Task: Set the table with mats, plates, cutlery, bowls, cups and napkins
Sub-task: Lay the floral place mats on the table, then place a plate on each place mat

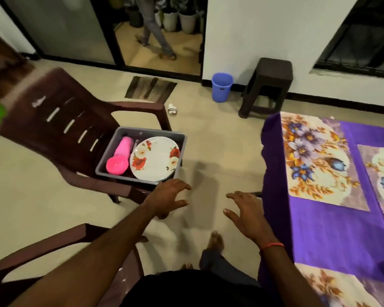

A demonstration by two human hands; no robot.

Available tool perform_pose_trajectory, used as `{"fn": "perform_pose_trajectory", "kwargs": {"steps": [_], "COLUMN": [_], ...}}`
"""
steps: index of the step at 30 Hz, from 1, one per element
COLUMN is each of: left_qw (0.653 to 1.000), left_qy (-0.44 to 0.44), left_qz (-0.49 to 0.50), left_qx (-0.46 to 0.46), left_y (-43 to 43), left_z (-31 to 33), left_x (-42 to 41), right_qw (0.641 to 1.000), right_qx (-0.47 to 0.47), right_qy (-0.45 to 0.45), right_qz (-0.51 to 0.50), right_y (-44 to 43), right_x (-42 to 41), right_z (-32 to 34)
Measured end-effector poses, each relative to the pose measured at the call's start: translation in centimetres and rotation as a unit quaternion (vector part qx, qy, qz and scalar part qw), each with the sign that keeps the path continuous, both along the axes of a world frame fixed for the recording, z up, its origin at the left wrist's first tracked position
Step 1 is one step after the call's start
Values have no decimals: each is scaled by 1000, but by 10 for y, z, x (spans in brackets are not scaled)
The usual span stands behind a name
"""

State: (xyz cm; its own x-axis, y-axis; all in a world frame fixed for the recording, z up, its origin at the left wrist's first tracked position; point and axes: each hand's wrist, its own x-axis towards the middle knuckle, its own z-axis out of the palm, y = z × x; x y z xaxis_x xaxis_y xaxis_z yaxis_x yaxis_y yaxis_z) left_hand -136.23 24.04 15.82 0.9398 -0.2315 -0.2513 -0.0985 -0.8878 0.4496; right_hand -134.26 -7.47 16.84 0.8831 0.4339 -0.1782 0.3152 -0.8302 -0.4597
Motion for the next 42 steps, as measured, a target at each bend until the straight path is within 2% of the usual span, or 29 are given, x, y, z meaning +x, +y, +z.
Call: {"fn": "perform_pose_trajectory", "kwargs": {"steps": [12, 15, 23, 33, 39, 42], "left_qw": [992, 987, 966, 940, 917, 889], "left_qy": [31, 67, 106, 139, 166, 190], "left_qz": [122, 139, 234, 311, 362, 417], "left_qx": [21, 40, 7, 13, 6, -20], "left_y": [73, 86, 109, 172, 206, 218], "left_z": [-11, -19, -49, -103, -150, -181], "left_x": [75, 96, 110, 130, 152, 159], "right_qw": [992, 988, 971, 962, 958, 957], "right_qx": [31, 41, 48, 50, 7, 10], "right_qy": [51, 67, 141, 209, 253, 265], "right_qz": [110, 134, 186, 169, 138, 117], "right_y": [107, 126, 174, 254, 301, 326], "right_x": [152, 184, 246, 303, 330, 345], "right_z": [-25, -36, -69, -107, -135, -161]}}
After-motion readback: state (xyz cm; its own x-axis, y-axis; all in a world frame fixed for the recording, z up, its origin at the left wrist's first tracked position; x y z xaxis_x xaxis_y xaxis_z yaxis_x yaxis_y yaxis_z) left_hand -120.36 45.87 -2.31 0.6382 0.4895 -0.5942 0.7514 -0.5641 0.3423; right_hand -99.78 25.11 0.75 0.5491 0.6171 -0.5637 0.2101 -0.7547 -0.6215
